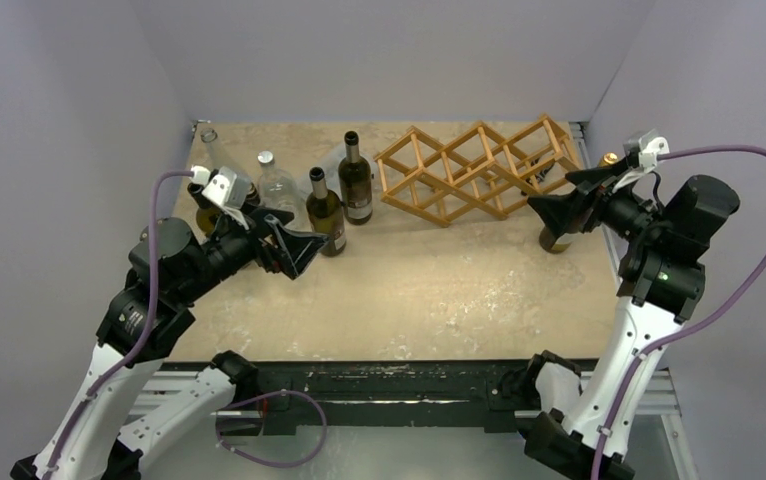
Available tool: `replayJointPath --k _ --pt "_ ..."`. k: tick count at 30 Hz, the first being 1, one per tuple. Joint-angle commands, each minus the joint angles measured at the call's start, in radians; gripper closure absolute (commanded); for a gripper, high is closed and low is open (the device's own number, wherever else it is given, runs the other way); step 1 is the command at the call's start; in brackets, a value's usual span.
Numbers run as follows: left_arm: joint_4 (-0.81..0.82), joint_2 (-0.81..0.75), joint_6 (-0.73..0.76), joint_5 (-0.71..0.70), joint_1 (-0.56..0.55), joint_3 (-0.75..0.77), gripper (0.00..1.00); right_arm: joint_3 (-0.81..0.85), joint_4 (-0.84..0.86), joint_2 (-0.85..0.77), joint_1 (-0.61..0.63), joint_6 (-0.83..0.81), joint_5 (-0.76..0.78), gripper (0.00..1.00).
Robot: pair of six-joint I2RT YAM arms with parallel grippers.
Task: Take the wine bottle off the wine rack
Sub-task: Reset both arms
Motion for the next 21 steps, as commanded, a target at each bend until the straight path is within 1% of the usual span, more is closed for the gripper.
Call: replayJointPath --k 1,6,10,15,17,21 --pt "-0.004 -0.024 -0.022 -0.012 0.009 0.005 0.00 -0.012 0.040 -0.042 0.002 0.078 0.086 0.01" --pt "-0.021 -0.035 -0.019 -0.028 0.009 -0.010 0.00 -0.009 0.035 -0.046 0.002 0.089 0.107 0.01" --pt "-0.028 -0.053 -0.018 -0.035 0.009 -0.027 0.00 -0.002 0.022 -0.047 0.003 0.087 0.066 0.01" --pt "-0.034 -0.070 -0.018 -0.042 0.009 -0.035 0.00 0.019 -0.013 -0.040 0.001 0.027 0.048 0.01" --pt "-0.039 -0.075 -0.018 -0.042 0.009 -0.035 0.00 0.022 -0.018 -0.037 0.003 0.029 0.054 0.01" --pt "-0.041 -0.083 -0.018 -0.041 0.009 -0.042 0.00 0.004 0.001 -0.058 0.003 0.039 0.116 0.01"
